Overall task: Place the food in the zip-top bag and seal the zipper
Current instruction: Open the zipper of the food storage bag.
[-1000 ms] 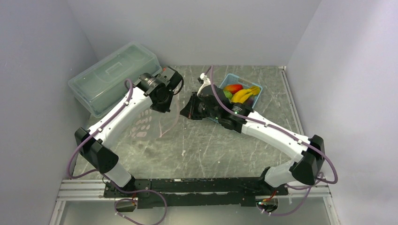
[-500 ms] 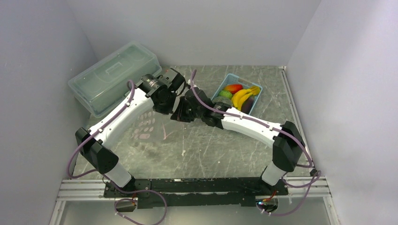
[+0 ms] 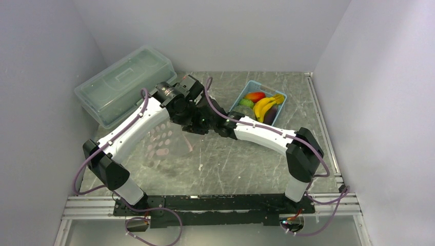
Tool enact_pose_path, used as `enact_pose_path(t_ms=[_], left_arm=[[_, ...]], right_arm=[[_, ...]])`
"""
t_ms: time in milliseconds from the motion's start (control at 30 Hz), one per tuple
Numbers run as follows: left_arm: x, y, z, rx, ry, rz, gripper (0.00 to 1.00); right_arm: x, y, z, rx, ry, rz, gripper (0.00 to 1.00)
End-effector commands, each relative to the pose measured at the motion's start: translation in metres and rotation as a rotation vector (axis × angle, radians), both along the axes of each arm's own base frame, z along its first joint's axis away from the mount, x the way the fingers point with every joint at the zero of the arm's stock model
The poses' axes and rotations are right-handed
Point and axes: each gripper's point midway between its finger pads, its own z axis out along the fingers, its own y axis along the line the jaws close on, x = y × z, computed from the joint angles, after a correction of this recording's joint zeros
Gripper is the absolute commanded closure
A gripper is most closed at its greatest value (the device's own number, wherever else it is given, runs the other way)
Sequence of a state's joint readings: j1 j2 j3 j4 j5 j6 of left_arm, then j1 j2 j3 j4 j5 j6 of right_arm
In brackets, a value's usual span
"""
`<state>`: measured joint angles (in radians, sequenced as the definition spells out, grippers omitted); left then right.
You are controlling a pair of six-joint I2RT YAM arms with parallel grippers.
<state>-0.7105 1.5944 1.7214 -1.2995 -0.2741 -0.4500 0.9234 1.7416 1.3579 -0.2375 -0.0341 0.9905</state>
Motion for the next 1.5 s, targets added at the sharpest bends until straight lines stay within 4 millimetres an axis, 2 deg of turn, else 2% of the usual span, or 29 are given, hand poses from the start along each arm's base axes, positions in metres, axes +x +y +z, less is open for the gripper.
enact_pose_path(t_ms=[0, 100, 200, 367, 633, 800, 933, 1100, 1467], left_arm=[[0.001, -0.009, 0.026, -0.089, -0.068, 0.005, 1.00], [0.002, -0.008, 0.029, -0.089, -0.079, 0.006, 1.00], [0.002, -0.005, 0.034, -0.085, -0.096, 0.012, 1.00], [0.004, 0.008, 0.050, -0.056, -0.153, 0.033, 1.00], [0.005, 0.037, 0.074, 0.037, -0.235, 0.073, 1.00], [0.004, 0.044, 0.075, 0.064, -0.252, 0.080, 1.00], [0.004, 0.039, 0.060, 0.063, -0.217, 0.065, 1.00], [0.004, 0.035, 0.040, 0.076, -0.180, 0.061, 1.00], [0.004, 0.033, 0.025, 0.080, -0.165, 0.052, 1.00]], right_arm=[[0.012, 0.008, 0.018, 0.058, -0.036, -0.030, 0.60], [0.011, 0.006, 0.014, 0.049, -0.031, -0.032, 0.34], [0.010, 0.003, 0.010, 0.034, -0.028, -0.034, 0.16], [0.005, -0.005, 0.001, 0.011, -0.016, -0.039, 0.01], [0.007, -0.025, -0.019, -0.083, -0.008, -0.095, 0.00], [0.005, -0.031, -0.026, -0.101, 0.004, -0.106, 0.00], [0.003, -0.024, -0.011, -0.040, -0.012, -0.085, 0.00], [0.001, -0.015, 0.017, 0.016, -0.051, -0.035, 0.00], [-0.006, -0.011, 0.065, 0.121, -0.139, 0.029, 0.01]])
